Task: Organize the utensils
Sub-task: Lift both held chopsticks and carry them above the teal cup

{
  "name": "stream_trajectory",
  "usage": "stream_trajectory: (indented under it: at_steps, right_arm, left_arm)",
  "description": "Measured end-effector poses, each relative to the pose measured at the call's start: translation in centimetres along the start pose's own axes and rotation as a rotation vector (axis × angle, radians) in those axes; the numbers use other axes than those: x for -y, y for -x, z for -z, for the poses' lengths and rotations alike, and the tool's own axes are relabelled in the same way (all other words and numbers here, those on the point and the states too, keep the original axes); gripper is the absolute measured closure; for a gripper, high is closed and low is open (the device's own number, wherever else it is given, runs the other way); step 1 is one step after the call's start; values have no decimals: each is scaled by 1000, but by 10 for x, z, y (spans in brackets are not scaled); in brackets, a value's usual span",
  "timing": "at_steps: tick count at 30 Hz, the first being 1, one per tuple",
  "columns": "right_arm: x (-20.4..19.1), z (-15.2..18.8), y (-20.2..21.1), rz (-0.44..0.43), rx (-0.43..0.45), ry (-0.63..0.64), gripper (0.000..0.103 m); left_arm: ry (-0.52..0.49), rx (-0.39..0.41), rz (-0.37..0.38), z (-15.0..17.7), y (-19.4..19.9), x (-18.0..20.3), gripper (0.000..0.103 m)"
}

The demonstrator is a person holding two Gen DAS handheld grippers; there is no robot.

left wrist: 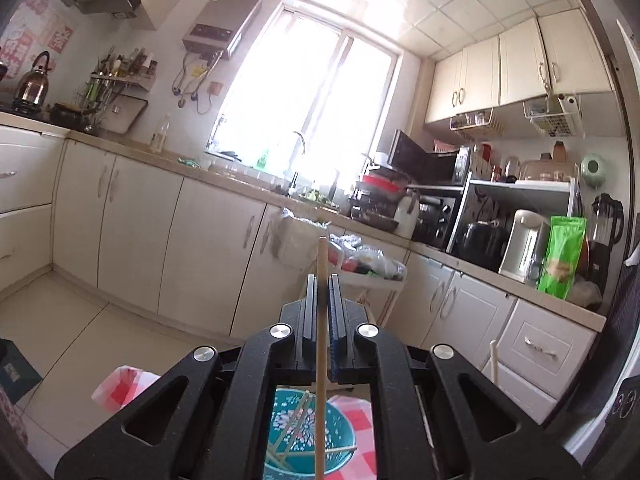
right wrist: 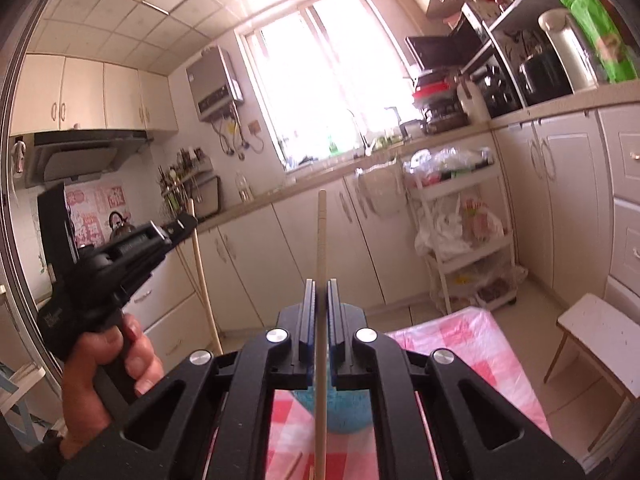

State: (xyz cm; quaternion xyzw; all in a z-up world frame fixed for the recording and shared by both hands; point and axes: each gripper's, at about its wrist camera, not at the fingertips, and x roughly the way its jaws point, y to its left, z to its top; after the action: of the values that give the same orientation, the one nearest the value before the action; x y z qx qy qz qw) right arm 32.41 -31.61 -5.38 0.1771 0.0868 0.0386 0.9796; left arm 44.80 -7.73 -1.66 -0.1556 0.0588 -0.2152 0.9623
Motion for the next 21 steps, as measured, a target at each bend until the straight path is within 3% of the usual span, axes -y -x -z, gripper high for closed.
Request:
stream_trajectory:
  at_steps: [3,7,21]
  right_arm:
    - [-4,-23,-10,5,82,6,97]
    - [-2,-38,-33,5,115,-29,97]
    - [-14,-16,-114,7,73,-9,97]
  left_arm:
    - [13,25,-8,1,-5,5,98]
    - [14,29,-35,7,-12,4,98]
    - [55,40,-108,27,-38,-26,98]
